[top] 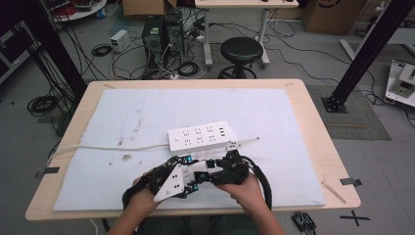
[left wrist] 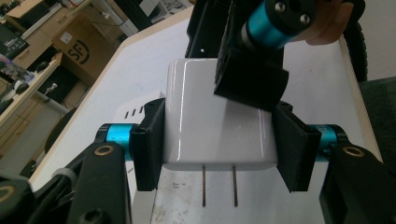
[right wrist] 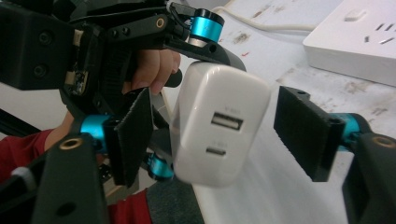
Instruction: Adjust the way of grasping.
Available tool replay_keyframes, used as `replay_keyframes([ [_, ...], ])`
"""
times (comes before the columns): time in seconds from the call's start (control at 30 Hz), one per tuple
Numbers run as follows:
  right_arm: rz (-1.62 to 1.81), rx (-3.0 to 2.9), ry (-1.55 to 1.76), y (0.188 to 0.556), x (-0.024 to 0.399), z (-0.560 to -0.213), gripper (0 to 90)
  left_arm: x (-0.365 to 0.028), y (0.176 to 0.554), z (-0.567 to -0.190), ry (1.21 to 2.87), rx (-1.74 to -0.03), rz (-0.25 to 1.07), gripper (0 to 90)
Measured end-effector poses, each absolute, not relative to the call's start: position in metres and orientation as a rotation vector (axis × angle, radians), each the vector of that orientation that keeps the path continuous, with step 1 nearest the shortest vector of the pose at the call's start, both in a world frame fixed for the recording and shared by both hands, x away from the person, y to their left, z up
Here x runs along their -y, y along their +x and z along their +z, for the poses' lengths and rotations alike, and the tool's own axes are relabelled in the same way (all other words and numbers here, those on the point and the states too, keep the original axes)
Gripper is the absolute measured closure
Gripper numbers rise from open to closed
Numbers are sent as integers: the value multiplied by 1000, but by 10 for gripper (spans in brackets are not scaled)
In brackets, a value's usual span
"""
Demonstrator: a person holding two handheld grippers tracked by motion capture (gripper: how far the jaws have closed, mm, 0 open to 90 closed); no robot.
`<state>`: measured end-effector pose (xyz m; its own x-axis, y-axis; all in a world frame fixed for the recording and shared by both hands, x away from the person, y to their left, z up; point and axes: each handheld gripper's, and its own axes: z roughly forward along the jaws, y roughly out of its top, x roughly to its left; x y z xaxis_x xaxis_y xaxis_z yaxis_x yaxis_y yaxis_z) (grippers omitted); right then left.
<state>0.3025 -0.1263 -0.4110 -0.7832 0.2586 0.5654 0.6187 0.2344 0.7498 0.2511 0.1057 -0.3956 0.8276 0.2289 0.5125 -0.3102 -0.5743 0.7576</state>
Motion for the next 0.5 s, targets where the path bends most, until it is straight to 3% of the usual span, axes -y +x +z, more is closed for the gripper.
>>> replay_keyframes([
  [0.2, -1575, 2160, -769, 302, 126, -412, 516, -103, 248, -392, 2053, 89, 755, 425],
  [0.5, -1545, 2083, -779, 306, 128, -414, 603, -99, 246, -391, 2081, 137, 815, 423],
])
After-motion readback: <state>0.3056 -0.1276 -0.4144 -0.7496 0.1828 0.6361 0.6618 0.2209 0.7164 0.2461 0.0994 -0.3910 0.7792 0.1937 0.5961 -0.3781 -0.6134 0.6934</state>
